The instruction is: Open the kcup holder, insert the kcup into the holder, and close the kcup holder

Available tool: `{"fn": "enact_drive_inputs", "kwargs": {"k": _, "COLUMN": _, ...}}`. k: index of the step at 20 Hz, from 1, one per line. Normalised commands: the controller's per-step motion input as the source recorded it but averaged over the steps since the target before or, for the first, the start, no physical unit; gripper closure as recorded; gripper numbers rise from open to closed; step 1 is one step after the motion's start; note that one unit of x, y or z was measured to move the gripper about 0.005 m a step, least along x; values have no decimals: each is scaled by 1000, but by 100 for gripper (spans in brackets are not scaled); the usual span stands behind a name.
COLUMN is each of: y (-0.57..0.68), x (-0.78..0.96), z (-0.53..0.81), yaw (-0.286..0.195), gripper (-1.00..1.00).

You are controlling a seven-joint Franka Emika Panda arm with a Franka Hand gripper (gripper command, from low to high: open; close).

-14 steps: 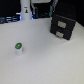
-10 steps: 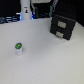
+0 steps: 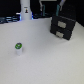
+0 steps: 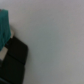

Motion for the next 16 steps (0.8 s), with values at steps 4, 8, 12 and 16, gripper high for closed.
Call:
{"fn": "enact_drive_inputs", "kwargs": {"k": 4, "y": 678, "x": -196, "z": 0, "yaw": -216, "gripper": -100}}
{"fn": "enact_drive_inputs", "kwargs": {"k": 8, "y": 693, "x": -189, "z": 0, "yaw": -212, "gripper": -100}}
{"fn": "enact_drive_inputs", "kwargs": {"k": 12, "y": 650, "x": -125, "z": -36, "yaw": -208, "gripper": -100}}
{"fn": "enact_drive_inputs", "kwargs": {"k": 16, "y": 622, "x": -127, "z": -126, "yaw": -203, "gripper": -100}}
